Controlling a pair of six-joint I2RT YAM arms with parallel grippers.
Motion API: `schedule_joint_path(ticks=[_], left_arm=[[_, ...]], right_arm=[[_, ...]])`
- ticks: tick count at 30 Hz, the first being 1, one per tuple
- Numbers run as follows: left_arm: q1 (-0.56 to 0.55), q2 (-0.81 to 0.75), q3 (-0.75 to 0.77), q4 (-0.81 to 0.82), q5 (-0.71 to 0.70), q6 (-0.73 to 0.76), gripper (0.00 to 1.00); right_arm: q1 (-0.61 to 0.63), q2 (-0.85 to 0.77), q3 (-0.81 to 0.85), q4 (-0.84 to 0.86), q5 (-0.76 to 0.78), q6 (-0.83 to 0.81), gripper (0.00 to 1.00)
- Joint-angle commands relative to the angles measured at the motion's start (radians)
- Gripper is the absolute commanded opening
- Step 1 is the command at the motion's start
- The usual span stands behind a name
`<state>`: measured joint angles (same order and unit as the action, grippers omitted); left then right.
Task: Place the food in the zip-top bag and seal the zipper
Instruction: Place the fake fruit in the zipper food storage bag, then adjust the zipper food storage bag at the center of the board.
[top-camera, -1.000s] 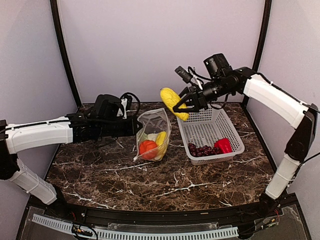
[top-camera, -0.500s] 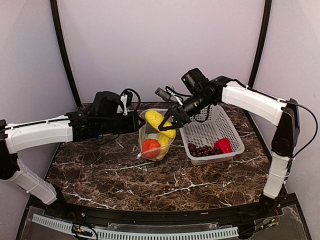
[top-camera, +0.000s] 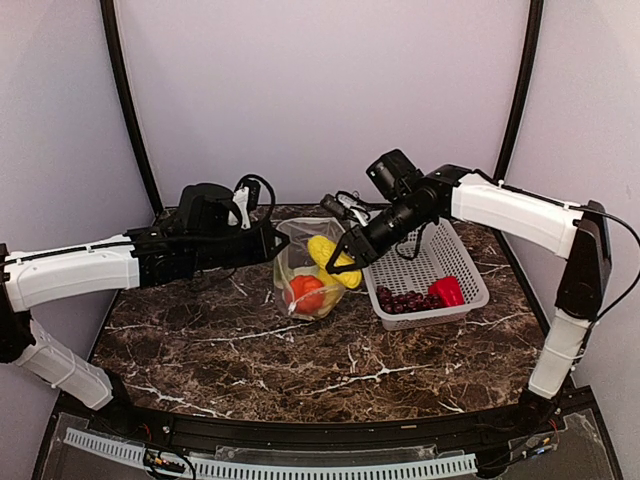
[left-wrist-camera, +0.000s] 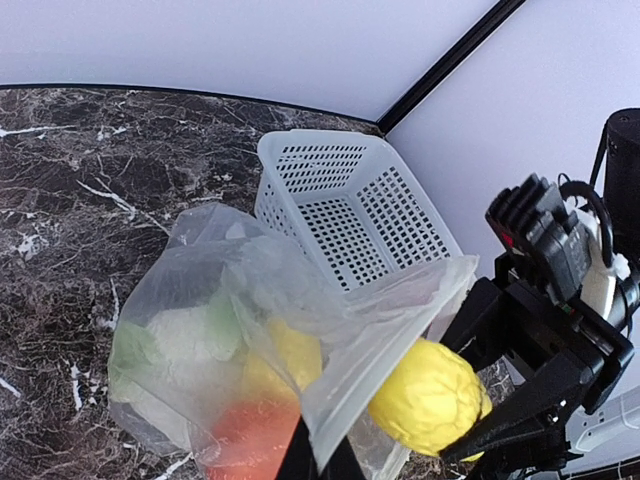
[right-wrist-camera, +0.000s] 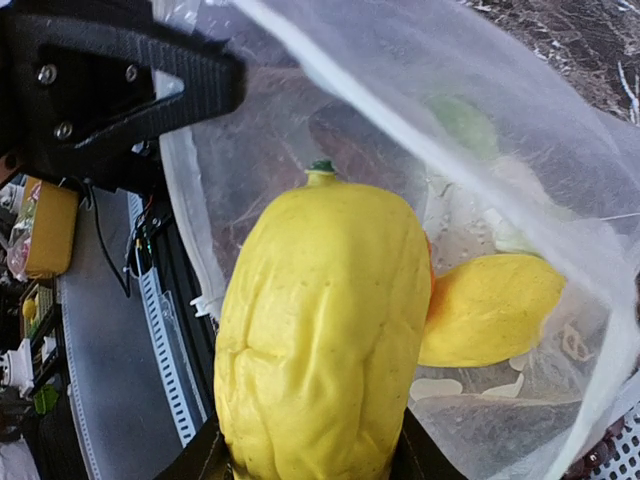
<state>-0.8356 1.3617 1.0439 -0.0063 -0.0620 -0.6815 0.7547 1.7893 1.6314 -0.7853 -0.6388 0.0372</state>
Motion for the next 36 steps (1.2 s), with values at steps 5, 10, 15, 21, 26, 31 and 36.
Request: schedule_joint_path(ticks=[5,10,15,21,26,31,36], left_arm=[[0.002,0.009,-0.003,0.071,0.058,-0.02,0.01],[0.002,0.007,0.0,0.062,0.051,-0.022,0.01],[0.002,-0.018,-0.013,0.036,0.004,-0.014,0.01],[0.002,-0.032,-0.025,0.018,-0.015,0.003,0.01],[0.002,-0.025,-0.028,0.015,-0.009,0.009,0.01],[0.003,-0.023,-0.031,0.022,0.002,0.009,0.01],[0.002,-0.022,-0.03,0.023,0.01,0.011,0.01]], right_arm=[[0.017,0.105,0.167,0.033,0.099,0.148,0.3],[0.035,0.162,0.292,-0.015,0.068,0.127,0.69],[0.035,0.093,0.288,-0.039,0.067,0.041,0.78],[0.033,-0.05,0.191,-0.045,0.121,-0.161,0.75],[0.028,-0.079,0.071,-0.005,0.379,-0.223,0.64],[0.02,-0.069,-0.004,0.025,0.406,-0.21,0.52],[0.02,-0.042,-0.012,0.025,0.423,-0.195,0.41]])
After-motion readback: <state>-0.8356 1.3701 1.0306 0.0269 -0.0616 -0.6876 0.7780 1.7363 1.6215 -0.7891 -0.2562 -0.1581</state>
